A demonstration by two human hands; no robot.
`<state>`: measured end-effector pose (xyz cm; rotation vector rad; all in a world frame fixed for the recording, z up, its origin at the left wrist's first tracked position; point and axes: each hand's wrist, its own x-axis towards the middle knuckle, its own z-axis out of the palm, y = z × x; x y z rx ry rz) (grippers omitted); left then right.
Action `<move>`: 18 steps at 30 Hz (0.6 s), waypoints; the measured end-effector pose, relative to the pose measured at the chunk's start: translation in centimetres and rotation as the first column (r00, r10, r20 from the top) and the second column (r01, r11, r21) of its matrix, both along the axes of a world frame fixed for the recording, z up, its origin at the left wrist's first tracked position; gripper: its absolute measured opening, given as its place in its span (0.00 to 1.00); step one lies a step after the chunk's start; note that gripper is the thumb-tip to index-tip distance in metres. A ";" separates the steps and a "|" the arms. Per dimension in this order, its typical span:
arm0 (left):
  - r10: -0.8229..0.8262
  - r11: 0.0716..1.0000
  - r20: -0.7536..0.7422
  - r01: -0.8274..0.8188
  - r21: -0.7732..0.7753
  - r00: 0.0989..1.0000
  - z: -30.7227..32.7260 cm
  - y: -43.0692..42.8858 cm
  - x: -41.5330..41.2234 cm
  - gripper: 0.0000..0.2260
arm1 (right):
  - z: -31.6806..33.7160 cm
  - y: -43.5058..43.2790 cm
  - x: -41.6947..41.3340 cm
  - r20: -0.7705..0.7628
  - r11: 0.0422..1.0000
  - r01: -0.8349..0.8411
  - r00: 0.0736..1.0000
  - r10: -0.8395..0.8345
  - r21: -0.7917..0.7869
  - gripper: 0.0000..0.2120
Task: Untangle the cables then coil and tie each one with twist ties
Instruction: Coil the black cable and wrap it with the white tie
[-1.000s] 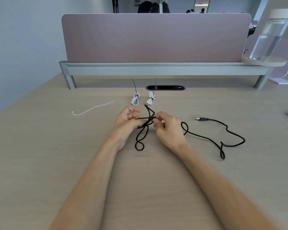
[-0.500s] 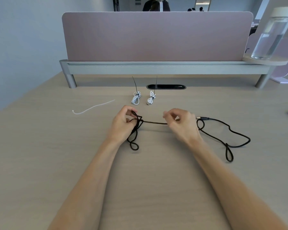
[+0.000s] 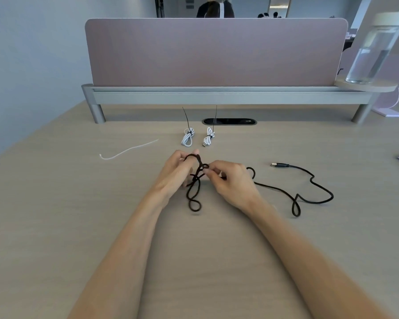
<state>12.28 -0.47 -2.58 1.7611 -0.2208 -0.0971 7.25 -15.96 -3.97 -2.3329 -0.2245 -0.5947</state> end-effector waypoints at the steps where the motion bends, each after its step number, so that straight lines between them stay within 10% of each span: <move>1: 0.032 0.995 -0.020 -0.034 -0.092 0.999 0.0 0.1 0.1 0.06 | 0.2 -0.4 0.0 -0.002 1.000 0.024 1.000 -0.024 -0.003 0.06; 6: 0.096 0.874 -0.128 -0.145 -0.464 0.987 0.6 -0.2 -0.1 0.11 | 0.9 -1.1 -0.2 -0.023 0.994 0.044 0.999 -0.046 -0.095 0.09; 13: 0.129 0.972 0.024 -0.122 -0.202 0.991 0.1 -0.6 -0.2 0.17 | 1.0 0.6 -0.2 -0.160 0.875 0.053 0.987 0.028 0.482 0.09; 18: -0.076 0.943 -0.192 0.008 -0.334 0.978 0.7 -1.1 -1.0 0.11 | 0.8 -0.1 0.2 -0.203 0.792 0.065 0.976 0.076 0.607 0.11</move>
